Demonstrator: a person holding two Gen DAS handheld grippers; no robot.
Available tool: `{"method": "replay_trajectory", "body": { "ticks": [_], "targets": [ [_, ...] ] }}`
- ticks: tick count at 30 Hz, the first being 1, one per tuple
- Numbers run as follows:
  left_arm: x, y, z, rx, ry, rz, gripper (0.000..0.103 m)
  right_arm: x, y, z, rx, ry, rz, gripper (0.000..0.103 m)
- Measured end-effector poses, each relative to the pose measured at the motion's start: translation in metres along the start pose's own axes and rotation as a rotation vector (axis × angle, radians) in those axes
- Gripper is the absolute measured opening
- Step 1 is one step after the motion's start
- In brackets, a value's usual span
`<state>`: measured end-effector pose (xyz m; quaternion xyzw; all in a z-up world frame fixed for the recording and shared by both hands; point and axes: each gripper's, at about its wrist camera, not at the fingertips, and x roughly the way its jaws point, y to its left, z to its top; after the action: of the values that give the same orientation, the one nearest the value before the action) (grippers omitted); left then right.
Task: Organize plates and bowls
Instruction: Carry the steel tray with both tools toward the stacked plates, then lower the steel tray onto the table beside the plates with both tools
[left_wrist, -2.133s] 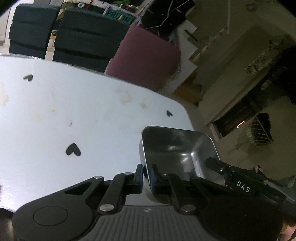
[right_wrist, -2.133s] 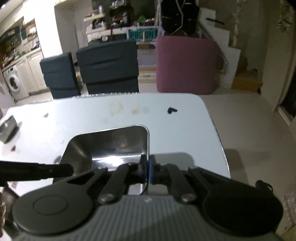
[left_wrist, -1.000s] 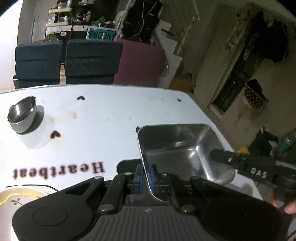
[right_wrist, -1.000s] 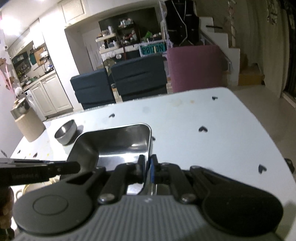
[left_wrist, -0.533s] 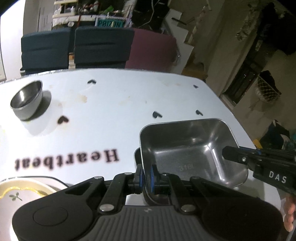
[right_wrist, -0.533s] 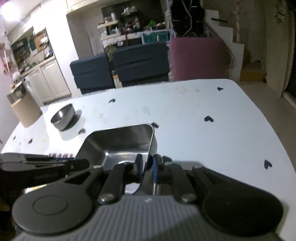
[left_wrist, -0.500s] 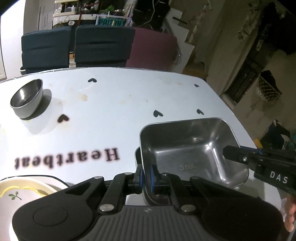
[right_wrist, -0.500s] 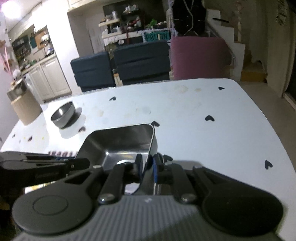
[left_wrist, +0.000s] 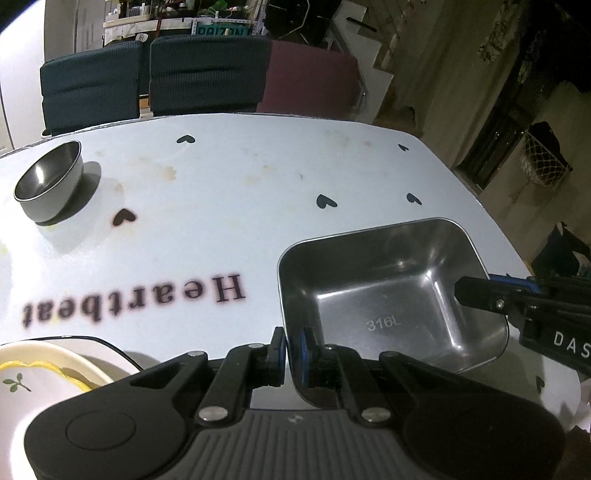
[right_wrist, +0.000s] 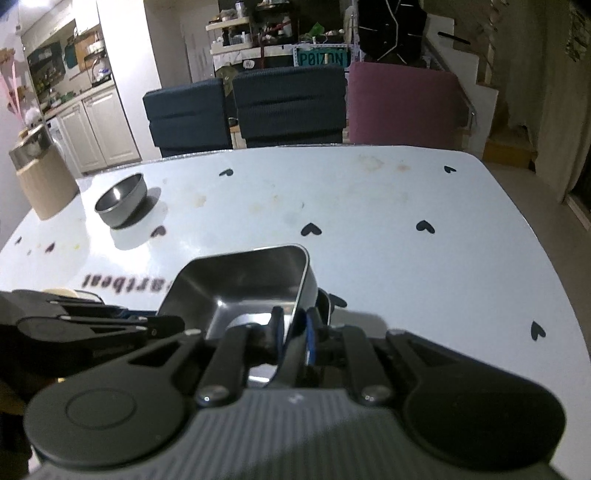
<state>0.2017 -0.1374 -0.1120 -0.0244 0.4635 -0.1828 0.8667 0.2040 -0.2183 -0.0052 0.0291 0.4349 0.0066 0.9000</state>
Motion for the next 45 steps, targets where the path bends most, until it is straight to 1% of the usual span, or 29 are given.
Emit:
{"method": "replay_trajectory", "body": {
  "ticks": [4,8,12,18,22,27,29,31,36,45],
  "targets": [
    [0.002,0.001,-0.001,-0.010,0.003,-0.011,0.008,0.006,-0.002,0.000,-0.004,0.018,-0.008,0.014],
    [0.006,0.010,-0.001,-0.043,0.024,-0.047,0.009,0.011,-0.004,-0.001,-0.013,0.028,-0.011,0.012],
    [0.009,0.008,-0.004,-0.037,0.030,-0.034,0.014,0.018,-0.007,-0.001,-0.019,0.063,-0.019,0.010],
    [0.010,0.011,-0.005,-0.037,0.029,-0.026,0.017,0.029,-0.006,-0.005,-0.045,0.109,-0.037,0.009],
    [0.011,0.010,-0.006,-0.029,0.033,-0.023,0.018,0.031,-0.008,-0.005,-0.037,0.119,-0.040,0.009],
    [0.011,0.010,-0.006,-0.026,0.033,-0.026,0.019,0.040,-0.012,-0.008,-0.030,0.173,-0.048,0.010],
    [0.011,0.010,-0.006,-0.025,0.033,-0.026,0.019,0.043,-0.014,-0.008,-0.023,0.180,-0.045,0.013],
    [0.011,0.010,-0.006,-0.025,0.032,-0.026,0.019,0.044,-0.017,-0.008,-0.012,0.189,-0.036,0.014],
    [0.011,0.010,-0.005,-0.027,0.031,-0.026,0.022,0.049,-0.018,-0.007,-0.024,0.187,-0.031,0.014],
    [0.013,0.011,-0.003,-0.036,0.024,-0.024,0.023,0.063,-0.026,0.006,0.001,0.158,-0.002,0.014]
  ]
}}
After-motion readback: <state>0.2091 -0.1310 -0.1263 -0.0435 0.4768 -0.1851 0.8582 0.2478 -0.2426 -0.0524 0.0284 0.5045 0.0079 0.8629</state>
